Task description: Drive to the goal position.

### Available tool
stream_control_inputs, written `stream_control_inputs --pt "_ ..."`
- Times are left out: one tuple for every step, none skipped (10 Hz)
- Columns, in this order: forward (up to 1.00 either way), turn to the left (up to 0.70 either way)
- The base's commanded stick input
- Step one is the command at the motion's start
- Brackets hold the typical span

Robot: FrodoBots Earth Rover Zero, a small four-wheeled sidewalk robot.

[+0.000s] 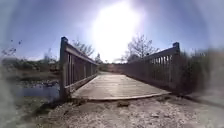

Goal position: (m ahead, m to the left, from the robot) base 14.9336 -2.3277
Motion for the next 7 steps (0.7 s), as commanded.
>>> stream_control_inputs --pt "0.70 0.02" --pt "0.70 0.02" --pt "0.70 0.02" --pt "0.70 0.02" --pt "0.70 0.02" --pt "0.70 0.02" --pt "0.70 0.02"
